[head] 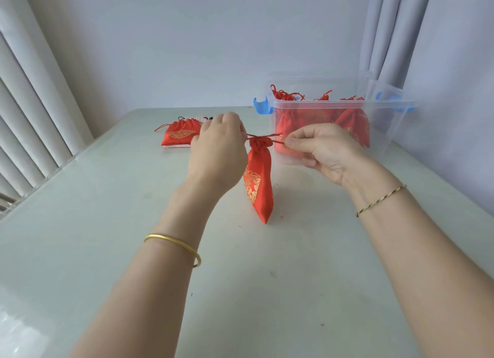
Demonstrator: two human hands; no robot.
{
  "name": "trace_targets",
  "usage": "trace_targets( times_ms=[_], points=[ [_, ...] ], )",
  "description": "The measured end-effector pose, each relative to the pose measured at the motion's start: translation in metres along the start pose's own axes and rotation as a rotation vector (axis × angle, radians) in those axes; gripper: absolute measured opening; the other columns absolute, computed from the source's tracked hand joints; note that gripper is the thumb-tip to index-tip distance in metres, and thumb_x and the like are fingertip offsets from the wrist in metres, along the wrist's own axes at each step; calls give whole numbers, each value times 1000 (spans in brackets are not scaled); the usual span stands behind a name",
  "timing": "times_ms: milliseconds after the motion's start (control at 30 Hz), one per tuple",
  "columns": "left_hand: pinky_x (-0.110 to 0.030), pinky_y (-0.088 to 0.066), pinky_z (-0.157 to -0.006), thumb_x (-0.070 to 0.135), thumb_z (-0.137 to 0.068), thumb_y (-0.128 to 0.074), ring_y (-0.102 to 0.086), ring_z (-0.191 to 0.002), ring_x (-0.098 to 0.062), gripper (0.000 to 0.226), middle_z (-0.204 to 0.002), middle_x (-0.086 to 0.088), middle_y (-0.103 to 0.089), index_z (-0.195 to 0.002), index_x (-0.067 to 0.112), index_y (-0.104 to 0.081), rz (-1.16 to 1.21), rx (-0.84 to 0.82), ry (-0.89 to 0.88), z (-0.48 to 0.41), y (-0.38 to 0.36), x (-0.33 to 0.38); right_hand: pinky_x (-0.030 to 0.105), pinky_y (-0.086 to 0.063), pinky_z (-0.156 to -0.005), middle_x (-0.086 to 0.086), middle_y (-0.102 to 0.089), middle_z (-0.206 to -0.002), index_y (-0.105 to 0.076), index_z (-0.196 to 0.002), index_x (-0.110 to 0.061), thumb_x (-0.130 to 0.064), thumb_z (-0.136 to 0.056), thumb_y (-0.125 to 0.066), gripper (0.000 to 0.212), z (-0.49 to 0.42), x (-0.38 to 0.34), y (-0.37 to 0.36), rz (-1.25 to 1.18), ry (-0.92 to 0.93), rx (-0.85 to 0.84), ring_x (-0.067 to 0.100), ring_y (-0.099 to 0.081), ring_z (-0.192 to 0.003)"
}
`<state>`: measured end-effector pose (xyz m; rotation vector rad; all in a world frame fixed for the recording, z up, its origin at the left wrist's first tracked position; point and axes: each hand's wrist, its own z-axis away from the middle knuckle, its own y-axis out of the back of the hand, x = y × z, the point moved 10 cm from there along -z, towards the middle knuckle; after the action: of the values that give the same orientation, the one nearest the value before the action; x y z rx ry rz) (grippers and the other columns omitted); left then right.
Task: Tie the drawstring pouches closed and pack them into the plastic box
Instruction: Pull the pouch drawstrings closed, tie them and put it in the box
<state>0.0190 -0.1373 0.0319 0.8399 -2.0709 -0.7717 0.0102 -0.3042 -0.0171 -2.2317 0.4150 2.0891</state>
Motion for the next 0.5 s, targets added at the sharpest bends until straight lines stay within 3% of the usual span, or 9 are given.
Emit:
trace_targets(
  times_ms=[100, 167, 233, 333, 400, 500],
  points=[
    [-30, -40, -74, 8, -94, -39, -55, -95, -29, 12, -96, -12, -59, -90, 5, -50, 199, -77, 84, -2, -9, -9, 14, -33, -39, 5, -53, -70, -66, -83, -8, -5, -85, -63, 5, 3, 2, -4, 201, -5, -53, 1, -45, -42],
    [-40, -50, -82, 10, -93, -40, -60, -91, -29, 14, -93, -13, -64, -90, 5, -53, 382, -97, 161, -2, -10, -13, 19, -40, -44, 10, -60, -86, -64, -105, -10, -10, -87, -62, 18, 8, -8, -1, 224, 15, -84, 7, -57, -53],
    [-41, -54, -83, 8, -93, -41, -63, -85, -24, 14, -86, -9, -65, -86, 6, -53, 553, -98, 213, 0, -9, -11, 24, -45, -49, 13, -62, -100, -58, -114, -12, -20, -85, -66, 32, 16, -21, -5, 225, 25, -146, 16, -63, -65],
    [-40, -54, -82, 6, -94, -42, -62, -79, -23, 16, -84, -14, -64, -84, 3, -54, 774, -142, 234, 2, -14, 3, 22, -44, -50, 8, -69, -94, -62, -103, -11, -28, -81, -69, 29, 33, -34, -26, 485, 107, -228, 15, -64, -71],
    [-40, -53, -84, 6, -94, -42, -60, -80, -23, 18, -86, -17, -62, -82, 3, -54, 871, -175, 229, 1, -17, 14, 18, -39, -47, 10, -68, -81, -65, -89, -7, -26, -81, -68, 20, 35, -45, -26, 613, 217, -132, 14, -59, -64],
    [-33, -53, -82, 5, -94, -44, -59, -77, -17, 18, -84, -9, -61, -80, 9, -54, 897, -213, 185, -9, -17, 30, 31, -44, -59, 15, -63, -71, -64, -77, -2, -21, -80, -67, 19, 24, -50, 1, 584, 231, 3, 21, -56, -61]
  ],
)
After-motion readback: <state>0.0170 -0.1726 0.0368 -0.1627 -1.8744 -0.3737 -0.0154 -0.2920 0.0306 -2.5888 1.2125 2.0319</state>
